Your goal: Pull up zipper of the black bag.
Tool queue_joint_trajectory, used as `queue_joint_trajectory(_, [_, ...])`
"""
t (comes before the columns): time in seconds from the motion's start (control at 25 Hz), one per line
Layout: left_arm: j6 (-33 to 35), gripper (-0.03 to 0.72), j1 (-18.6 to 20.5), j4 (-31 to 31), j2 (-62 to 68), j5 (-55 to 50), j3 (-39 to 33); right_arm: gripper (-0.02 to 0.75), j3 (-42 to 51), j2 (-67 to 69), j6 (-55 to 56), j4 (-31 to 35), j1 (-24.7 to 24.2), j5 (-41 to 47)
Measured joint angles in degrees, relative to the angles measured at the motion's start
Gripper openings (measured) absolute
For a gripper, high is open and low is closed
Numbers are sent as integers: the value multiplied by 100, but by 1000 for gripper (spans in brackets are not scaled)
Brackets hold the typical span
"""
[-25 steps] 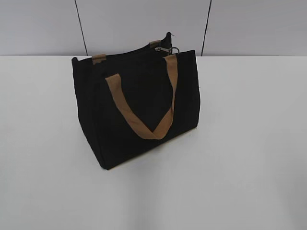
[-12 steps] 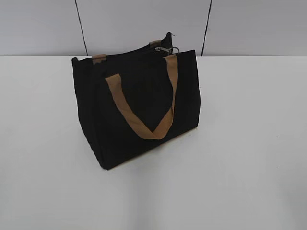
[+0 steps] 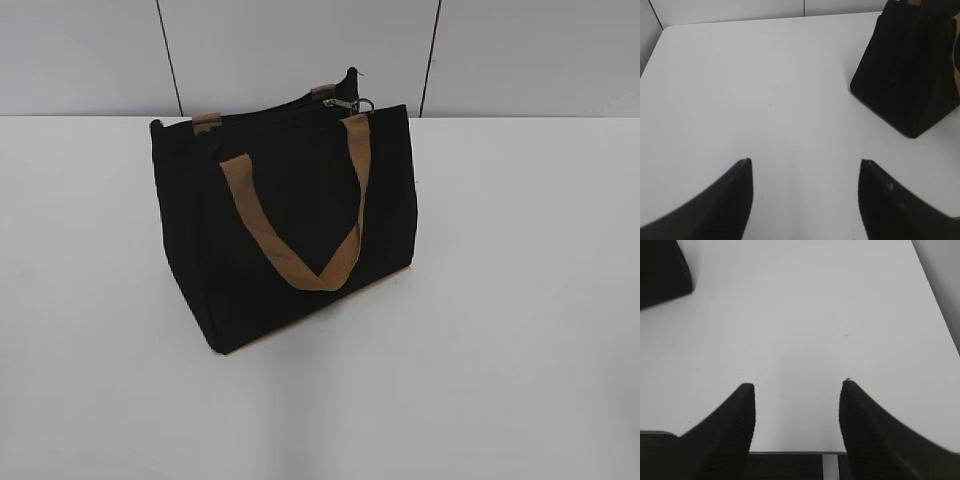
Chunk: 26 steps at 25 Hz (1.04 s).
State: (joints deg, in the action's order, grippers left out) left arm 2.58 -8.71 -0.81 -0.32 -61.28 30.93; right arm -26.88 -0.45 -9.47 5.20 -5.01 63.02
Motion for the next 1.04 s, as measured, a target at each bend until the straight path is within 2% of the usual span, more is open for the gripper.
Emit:
queue_joint_trajectory(0.44, [0, 496, 17, -7, 0, 7, 0, 412, 1, 0, 62, -49, 0, 0])
queue_joint_trajectory(0.76, [0, 496, 592, -189, 0, 7, 0, 412, 1, 0, -97, -45, 0, 0])
queue_joint_trajectory(1.04, [0, 496, 616, -242, 0, 7, 0, 411, 1, 0, -110, -32, 0, -7])
